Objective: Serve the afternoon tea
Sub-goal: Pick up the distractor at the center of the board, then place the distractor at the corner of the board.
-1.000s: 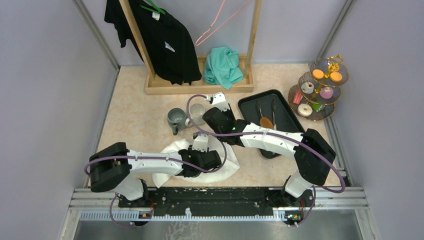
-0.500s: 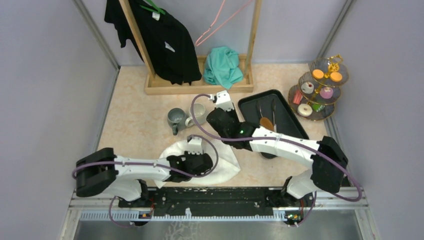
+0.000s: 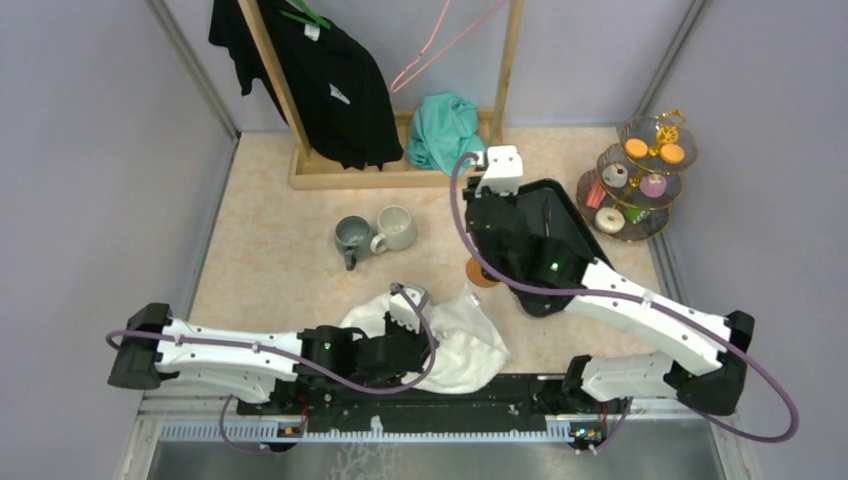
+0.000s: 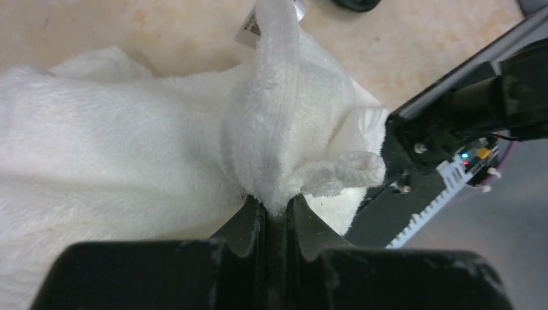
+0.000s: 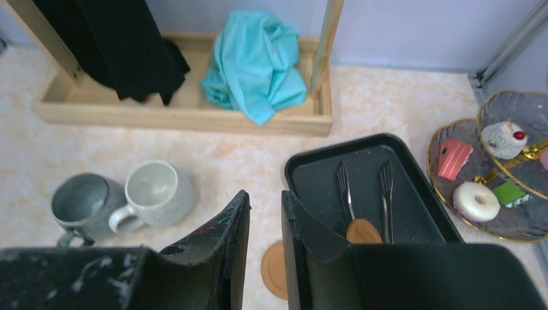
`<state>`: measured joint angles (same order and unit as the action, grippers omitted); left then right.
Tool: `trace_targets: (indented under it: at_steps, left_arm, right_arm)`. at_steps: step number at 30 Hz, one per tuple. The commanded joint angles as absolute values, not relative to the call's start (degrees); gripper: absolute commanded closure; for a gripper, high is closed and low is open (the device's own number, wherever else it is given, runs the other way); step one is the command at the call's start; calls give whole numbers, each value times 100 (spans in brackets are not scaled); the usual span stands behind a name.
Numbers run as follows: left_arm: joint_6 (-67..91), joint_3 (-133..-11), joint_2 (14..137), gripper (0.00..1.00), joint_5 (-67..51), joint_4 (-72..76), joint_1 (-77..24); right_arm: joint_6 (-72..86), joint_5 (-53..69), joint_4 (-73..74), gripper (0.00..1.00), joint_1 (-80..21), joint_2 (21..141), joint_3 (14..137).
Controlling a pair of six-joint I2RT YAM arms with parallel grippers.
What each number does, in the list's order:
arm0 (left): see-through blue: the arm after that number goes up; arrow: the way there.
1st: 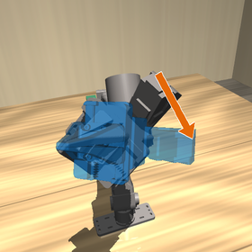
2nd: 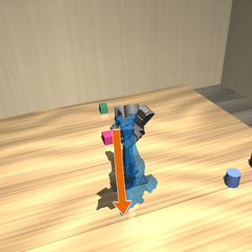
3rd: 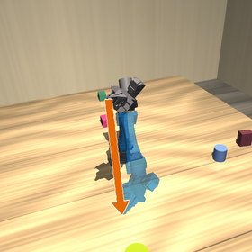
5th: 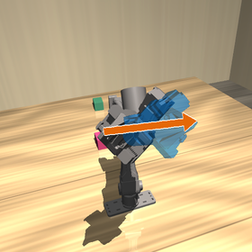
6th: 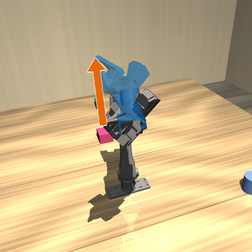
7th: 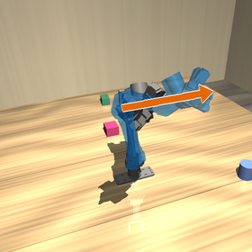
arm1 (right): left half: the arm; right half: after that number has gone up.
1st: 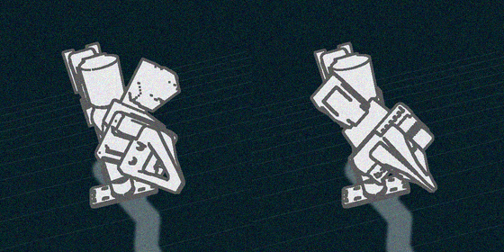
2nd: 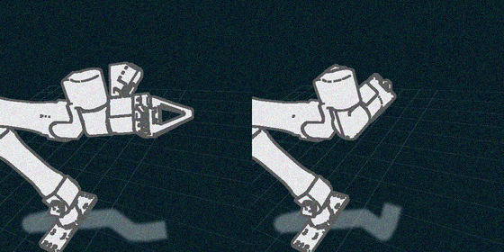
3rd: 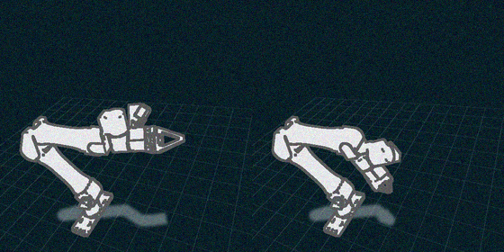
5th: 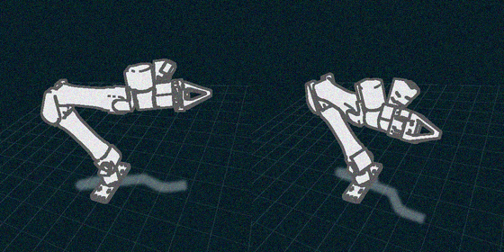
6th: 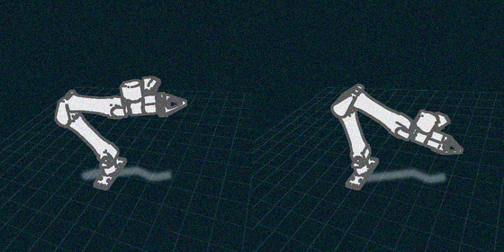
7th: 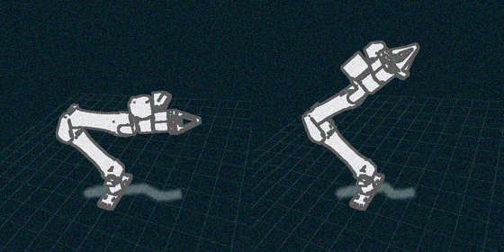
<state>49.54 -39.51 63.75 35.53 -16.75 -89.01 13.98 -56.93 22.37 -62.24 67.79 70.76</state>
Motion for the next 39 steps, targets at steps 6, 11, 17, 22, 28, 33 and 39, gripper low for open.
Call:
trace_targets:
  at_steps: [6,11,17,22,28,33,39]
  left_arm:
    - [4028,-4841,6383,100,4665,-1098,-9591]
    - [3095,-5221,6686,100,4940,-190,-9648]
    - [1925,-5513,7277,100,5350,1004,-9610]
    - [1732,-5931,7788,100,4758,1267,-9114]
    - [1455,-6930,8559,100,3681,1274,-8561]
    - [1551,-7815,9020,100,2941,1141,-8277]
    - [2424,-8449,9425,100,2257,882,-8016]
  right_arm:
    - [1100,-6291,2301,76,-6379,5873,7628]
    - [987,-6475,2152,77,-6473,5492,7600]
    - [551,-6455,1557,78,-6539,4942,7464]
    - [283,-6308,1253,78,-6536,4679,7510]
    - [37,-6038,1089,78,-6535,4579,7865]
    - [-123,-5982,1090,78,-6538,4560,8168]
    - [-301,-5977,1031,78,-6539,4535,8395]
